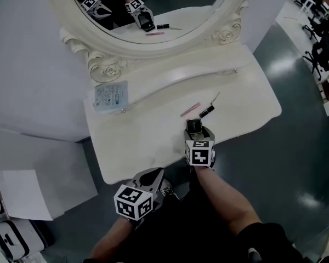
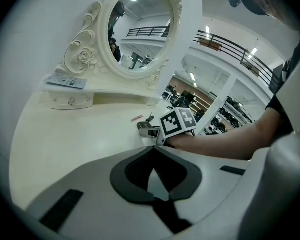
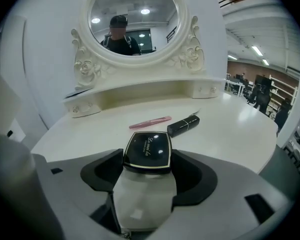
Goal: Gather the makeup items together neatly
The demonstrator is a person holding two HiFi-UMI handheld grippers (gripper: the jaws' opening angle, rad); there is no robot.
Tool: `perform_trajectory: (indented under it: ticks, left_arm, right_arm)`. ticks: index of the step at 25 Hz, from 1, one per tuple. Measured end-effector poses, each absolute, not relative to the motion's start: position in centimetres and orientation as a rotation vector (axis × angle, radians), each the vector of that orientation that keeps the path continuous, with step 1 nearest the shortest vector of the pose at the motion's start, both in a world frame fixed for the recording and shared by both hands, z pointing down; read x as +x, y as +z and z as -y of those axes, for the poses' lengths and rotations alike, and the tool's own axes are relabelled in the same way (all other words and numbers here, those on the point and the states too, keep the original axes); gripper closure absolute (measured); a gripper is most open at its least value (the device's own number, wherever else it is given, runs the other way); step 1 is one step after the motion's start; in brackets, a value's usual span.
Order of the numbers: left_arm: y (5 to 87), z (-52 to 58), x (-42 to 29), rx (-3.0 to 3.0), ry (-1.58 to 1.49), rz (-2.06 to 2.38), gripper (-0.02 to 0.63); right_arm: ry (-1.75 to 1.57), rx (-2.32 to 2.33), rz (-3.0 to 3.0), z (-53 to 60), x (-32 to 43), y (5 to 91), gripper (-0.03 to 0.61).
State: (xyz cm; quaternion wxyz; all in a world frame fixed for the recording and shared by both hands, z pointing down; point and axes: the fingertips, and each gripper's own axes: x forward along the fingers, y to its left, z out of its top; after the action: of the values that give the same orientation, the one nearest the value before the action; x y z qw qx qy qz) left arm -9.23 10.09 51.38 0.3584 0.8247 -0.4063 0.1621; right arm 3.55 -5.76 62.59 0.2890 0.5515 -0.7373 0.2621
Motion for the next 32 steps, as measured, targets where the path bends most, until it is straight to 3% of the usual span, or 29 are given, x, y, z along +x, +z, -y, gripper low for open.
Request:
perform_trajectory:
  ticks: [7,15,23,32]
  left_arm:
    - [50.9,-9.5,-8.1,2.157,0.41,1.019,0.605]
    - [49.9,-7.4,-4.8,2.206,0.404,0.969,0.605]
    - [49.6,-2.6,-0.4,2.193,0.375,1.003,0.604]
    - [50.2,2.1,2.9,2.147,0.365,1.054,0.605]
  right_arm:
    - [0.48,1.397,2.107,5.6,4.5,58.6,0.256]
    - [0.432,1.488,2.076,8.2,14.5,55.5,0.256]
    - [0.414,1.402,2.052,13.7,23.1,56.5,0.256]
    - [0.487,1.294,2.032,17.9,27.2,59.9,0.256]
